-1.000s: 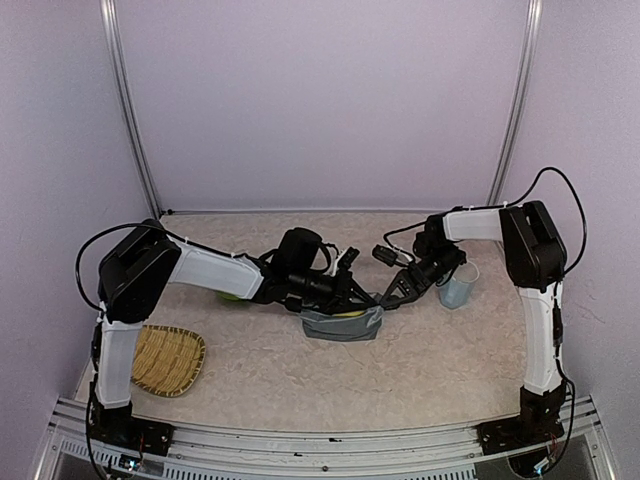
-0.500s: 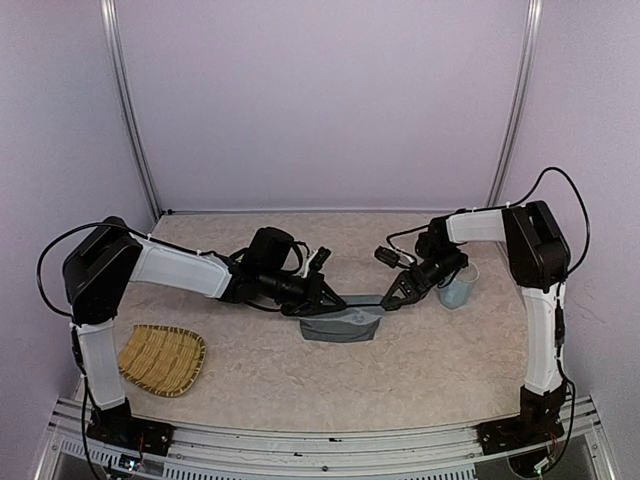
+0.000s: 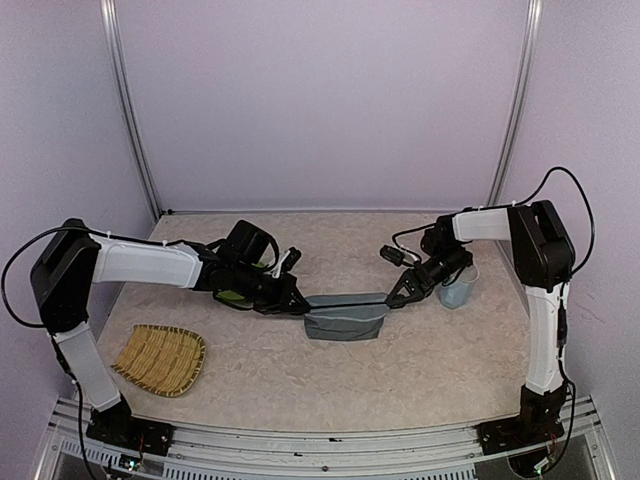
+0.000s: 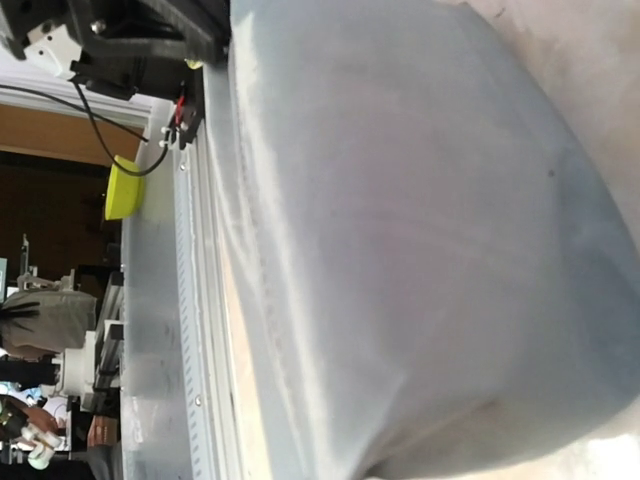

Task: Sort the hair-cutting tools

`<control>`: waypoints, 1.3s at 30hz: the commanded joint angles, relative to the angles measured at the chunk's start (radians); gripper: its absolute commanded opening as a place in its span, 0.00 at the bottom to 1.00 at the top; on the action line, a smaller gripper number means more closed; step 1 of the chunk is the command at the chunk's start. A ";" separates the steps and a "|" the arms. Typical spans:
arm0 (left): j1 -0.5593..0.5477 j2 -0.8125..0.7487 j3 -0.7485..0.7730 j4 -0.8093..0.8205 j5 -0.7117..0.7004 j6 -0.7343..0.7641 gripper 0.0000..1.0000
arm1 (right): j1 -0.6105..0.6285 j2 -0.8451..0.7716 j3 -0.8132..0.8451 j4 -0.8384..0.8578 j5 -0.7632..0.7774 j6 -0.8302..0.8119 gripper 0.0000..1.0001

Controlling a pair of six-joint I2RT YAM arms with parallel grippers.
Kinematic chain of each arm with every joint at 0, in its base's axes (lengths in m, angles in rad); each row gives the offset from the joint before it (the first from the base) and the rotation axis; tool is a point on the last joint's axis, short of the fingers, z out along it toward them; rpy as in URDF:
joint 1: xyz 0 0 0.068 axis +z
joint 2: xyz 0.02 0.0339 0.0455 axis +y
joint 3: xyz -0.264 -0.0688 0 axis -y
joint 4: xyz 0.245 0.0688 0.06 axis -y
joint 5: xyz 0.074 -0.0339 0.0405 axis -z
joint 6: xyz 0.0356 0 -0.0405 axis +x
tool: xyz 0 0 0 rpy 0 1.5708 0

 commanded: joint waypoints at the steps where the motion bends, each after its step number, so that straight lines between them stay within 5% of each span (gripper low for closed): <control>1: 0.033 -0.050 -0.034 -0.162 -0.092 0.063 0.00 | -0.026 -0.041 -0.014 0.007 0.041 0.007 0.00; 4: 0.036 -0.056 -0.022 -0.161 -0.096 0.070 0.01 | -0.026 -0.043 -0.005 0.004 0.040 -0.001 0.00; 7: 0.036 -0.063 0.025 -0.187 -0.112 0.084 0.28 | -0.027 -0.056 0.022 -0.025 0.050 -0.025 0.13; 8: 0.036 -0.073 0.046 -0.204 -0.130 0.098 0.33 | -0.027 -0.068 0.034 -0.036 0.061 -0.031 0.25; 9: 0.037 -0.087 0.073 -0.226 -0.150 0.117 0.38 | -0.030 -0.084 0.047 -0.040 0.074 -0.034 0.52; 10: 0.038 -0.104 0.099 -0.252 -0.178 0.137 0.42 | -0.034 -0.106 0.054 -0.039 0.086 -0.033 0.94; 11: 0.041 -0.121 0.130 -0.281 -0.208 0.155 0.46 | -0.040 -0.129 0.063 -0.039 0.097 -0.031 0.99; 20: 0.098 -0.240 0.324 -0.386 -0.492 0.324 0.72 | -0.119 -0.387 0.027 0.150 0.338 0.044 1.00; 23: 0.117 -0.263 0.351 -0.380 -0.526 0.353 0.98 | -0.172 -0.524 -0.070 0.363 0.443 0.182 1.00; 28: 0.135 -0.300 0.335 -0.326 -0.617 0.374 0.99 | -0.283 -0.753 -0.278 0.691 0.615 0.362 1.00; 34: 0.150 -0.378 0.216 -0.189 -0.805 0.366 0.99 | -0.295 -0.963 -0.522 1.038 1.024 0.512 1.00; 39: 0.159 -0.387 0.197 -0.126 -0.841 0.384 0.99 | -0.293 -1.066 -0.613 1.096 1.025 0.475 1.00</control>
